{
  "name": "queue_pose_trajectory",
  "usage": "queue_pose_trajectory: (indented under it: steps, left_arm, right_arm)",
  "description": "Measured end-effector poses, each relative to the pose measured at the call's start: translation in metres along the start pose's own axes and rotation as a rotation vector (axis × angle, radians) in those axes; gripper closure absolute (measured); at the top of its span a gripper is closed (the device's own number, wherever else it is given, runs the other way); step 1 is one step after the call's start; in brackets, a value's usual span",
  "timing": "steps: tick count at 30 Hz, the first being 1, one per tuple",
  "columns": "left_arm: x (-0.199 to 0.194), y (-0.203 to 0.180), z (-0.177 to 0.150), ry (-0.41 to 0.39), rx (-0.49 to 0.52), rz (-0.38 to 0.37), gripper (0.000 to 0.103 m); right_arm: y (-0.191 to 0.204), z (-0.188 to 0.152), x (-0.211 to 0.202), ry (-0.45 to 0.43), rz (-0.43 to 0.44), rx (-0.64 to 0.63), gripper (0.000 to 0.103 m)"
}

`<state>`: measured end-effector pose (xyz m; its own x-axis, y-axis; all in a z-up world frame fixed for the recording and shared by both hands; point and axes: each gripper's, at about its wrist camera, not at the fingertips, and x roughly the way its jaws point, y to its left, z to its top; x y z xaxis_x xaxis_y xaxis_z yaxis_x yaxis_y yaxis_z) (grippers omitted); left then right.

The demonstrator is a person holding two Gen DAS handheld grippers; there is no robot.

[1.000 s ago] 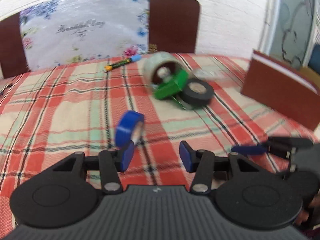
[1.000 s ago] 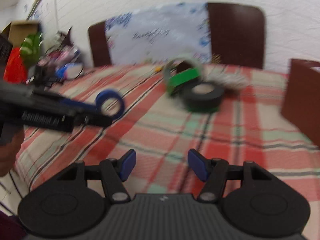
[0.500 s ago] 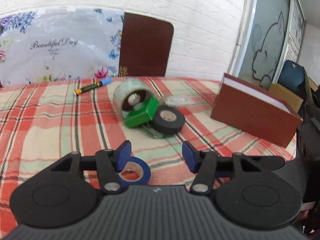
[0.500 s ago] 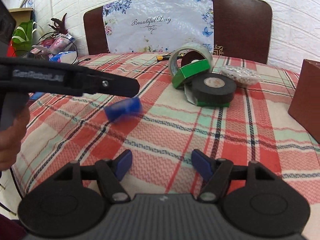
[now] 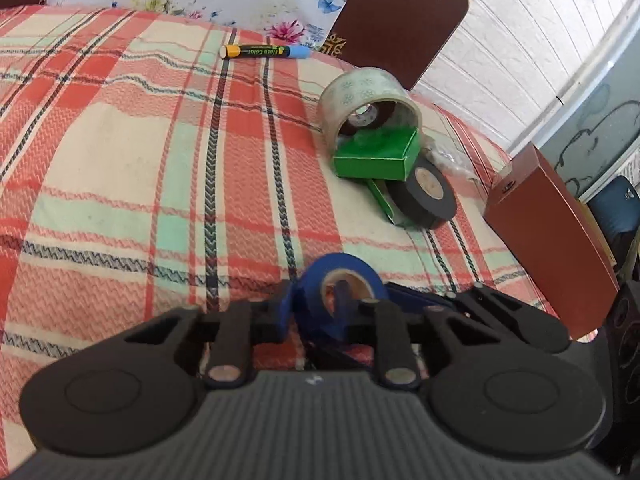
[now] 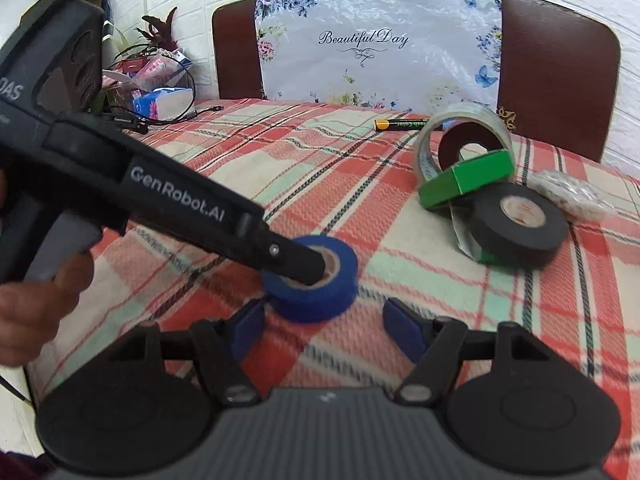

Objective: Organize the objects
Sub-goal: 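Reach the left gripper to the blue tape roll and grasp it, then carry the blue tape with the left gripper into the brown box, release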

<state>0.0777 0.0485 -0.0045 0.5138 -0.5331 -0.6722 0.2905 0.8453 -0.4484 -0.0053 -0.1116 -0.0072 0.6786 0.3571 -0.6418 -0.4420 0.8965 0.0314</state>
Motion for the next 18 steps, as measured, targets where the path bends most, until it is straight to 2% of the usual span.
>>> queue_pose_trajectory:
  steps: [1, 3, 7, 11, 18]
  left_arm:
    - [-0.001, -0.002, 0.0, 0.001, -0.011, 0.001, 0.08]
    - [-0.004, -0.012, 0.003, -0.006, 0.01, 0.013, 0.081]
    - [-0.006, -0.046, 0.017, -0.026, 0.069, -0.044, 0.081]
    - [0.007, -0.106, 0.032, -0.058, 0.183, -0.114, 0.081]
    - [0.037, -0.221, 0.047, -0.087, 0.382, -0.244, 0.081]
  right_arm:
    - [0.0, 0.002, 0.004, 0.0, 0.004, -0.006, 0.043]
    - [0.001, 0.004, 0.007, -0.011, -0.005, -0.02, 0.044]
    - [-0.003, 0.0, -0.015, -0.081, -0.078, -0.031, 0.044]
    - [-0.03, -0.003, -0.05, -0.183, -0.201, 0.009, 0.044]
    - [-0.092, -0.012, -0.116, -0.336, -0.487, 0.068, 0.044]
